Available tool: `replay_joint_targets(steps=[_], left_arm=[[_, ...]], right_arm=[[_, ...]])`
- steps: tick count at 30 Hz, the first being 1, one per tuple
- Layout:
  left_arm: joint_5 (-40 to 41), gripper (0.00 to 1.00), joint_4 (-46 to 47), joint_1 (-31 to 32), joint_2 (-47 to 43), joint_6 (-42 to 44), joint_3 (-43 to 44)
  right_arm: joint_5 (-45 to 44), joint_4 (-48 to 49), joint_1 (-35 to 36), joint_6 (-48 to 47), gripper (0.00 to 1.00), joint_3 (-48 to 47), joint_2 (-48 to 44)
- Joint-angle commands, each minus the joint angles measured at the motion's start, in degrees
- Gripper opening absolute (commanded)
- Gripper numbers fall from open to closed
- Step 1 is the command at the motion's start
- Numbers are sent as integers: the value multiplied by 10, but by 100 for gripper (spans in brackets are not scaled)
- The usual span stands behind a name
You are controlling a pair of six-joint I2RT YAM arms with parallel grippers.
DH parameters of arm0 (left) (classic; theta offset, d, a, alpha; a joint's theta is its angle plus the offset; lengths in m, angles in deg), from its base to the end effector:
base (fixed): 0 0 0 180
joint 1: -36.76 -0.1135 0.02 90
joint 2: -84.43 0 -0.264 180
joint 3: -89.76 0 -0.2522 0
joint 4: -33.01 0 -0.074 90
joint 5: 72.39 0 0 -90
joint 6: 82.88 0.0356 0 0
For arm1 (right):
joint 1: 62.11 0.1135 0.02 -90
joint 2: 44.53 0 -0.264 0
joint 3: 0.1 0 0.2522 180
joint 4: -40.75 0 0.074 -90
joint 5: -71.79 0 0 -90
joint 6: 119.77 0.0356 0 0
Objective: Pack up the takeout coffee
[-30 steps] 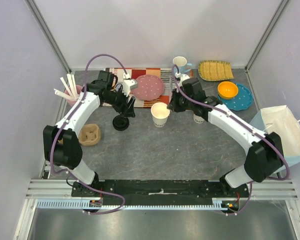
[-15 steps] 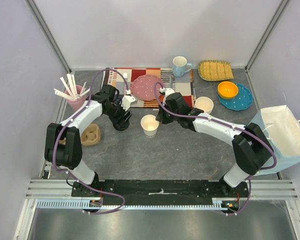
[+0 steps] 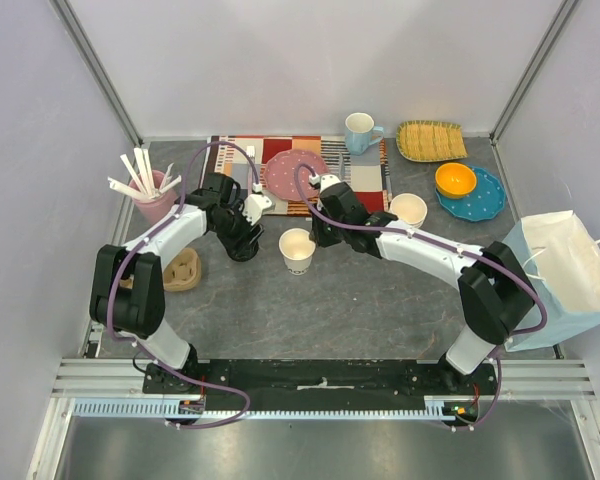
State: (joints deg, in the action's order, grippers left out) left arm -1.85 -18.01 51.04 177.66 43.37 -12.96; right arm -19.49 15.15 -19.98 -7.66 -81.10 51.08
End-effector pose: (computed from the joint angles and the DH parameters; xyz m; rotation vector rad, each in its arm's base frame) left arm 0.3067 -0.0903 0.2088 1.2214 2.3699 -0.3451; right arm 0.2776 0.2500 0.2419 -0.3941 2.3027 0.5543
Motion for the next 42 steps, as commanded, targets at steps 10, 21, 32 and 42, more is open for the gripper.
replay_joint_targets(steps=[10, 21, 32, 42], left_arm=[[-22, 56, 18, 8, 15, 6, 12], [-14, 51, 25, 9, 43, -2, 18], [-5, 42, 32, 8, 63, 6, 25], [-4, 30, 27, 8, 73, 5, 38]], right_arm=[[-23, -39, 18, -13, 48, -35, -6], [-30, -62, 17, -37, 61, -70, -28], [-28, -69, 17, -49, 61, -79, -36], [-36, -73, 17, -51, 61, -80, -47]])
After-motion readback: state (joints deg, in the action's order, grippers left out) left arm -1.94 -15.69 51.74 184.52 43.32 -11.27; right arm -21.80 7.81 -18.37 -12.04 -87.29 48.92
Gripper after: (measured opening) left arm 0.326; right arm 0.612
